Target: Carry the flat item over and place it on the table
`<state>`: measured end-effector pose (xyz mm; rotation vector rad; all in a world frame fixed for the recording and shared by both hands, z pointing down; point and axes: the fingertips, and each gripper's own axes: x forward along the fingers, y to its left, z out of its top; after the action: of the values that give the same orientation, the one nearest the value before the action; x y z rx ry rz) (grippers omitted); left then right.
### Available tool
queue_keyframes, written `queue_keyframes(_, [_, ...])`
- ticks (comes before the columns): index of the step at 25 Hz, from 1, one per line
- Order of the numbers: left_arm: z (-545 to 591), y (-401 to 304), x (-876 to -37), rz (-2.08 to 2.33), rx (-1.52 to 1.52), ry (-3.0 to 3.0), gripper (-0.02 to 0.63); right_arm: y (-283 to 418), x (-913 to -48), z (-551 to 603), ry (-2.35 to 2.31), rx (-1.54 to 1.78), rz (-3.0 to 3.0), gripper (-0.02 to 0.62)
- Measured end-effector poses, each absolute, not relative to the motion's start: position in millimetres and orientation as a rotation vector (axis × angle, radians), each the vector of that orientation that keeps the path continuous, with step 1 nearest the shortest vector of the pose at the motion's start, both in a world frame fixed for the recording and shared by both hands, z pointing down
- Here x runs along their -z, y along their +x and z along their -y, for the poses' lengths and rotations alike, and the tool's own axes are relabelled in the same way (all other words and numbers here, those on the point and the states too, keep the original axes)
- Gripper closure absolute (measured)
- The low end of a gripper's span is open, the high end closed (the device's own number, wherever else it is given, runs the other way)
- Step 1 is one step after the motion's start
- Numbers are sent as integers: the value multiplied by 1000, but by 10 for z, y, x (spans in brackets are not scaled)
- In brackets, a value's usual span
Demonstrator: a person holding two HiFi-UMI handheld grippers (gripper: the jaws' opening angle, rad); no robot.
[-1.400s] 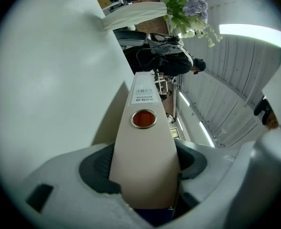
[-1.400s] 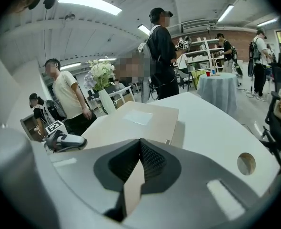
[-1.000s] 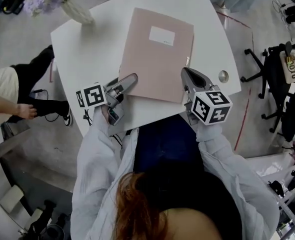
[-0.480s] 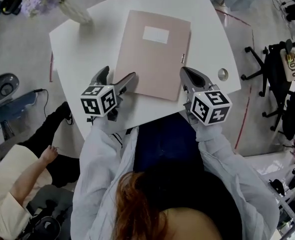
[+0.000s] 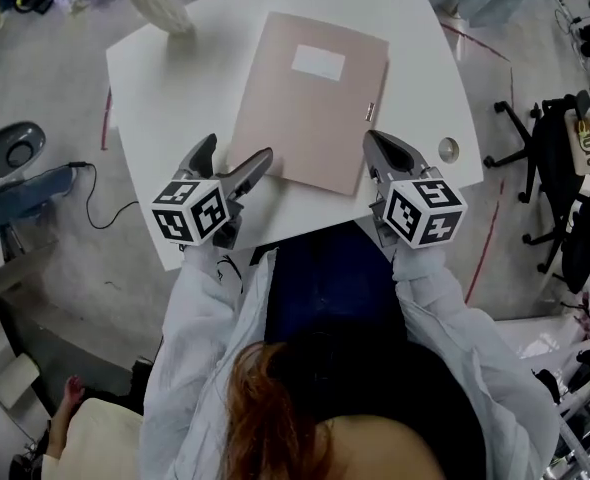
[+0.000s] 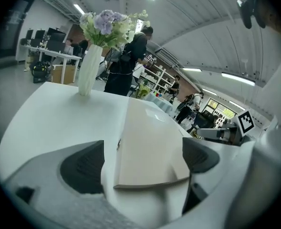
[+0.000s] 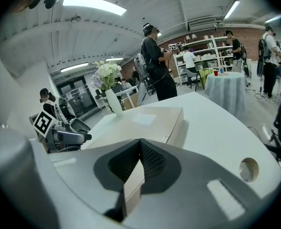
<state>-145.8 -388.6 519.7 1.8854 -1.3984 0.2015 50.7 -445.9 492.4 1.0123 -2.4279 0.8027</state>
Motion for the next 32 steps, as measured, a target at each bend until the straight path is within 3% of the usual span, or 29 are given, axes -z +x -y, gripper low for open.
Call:
queue_keyframes(7, [3550,-1519,-4956,1531,-111,1841,172,514,-4778,4410,961,-760,2485,586])
queue_keyframes(20, [2812,-1488,-4758,1926,5,1755,474,511,-4618,3994,794,-641,2626,586])
queue_keyframes(29, [2265,-1585,-4658,2088,34,1660,602,348,-4539,3678,694,-552,2666,586])
queue_keyframes(32, [2003,-1625,-4621,2129,9,1623,609,316,-4475,3509,668,-505,2680,586])
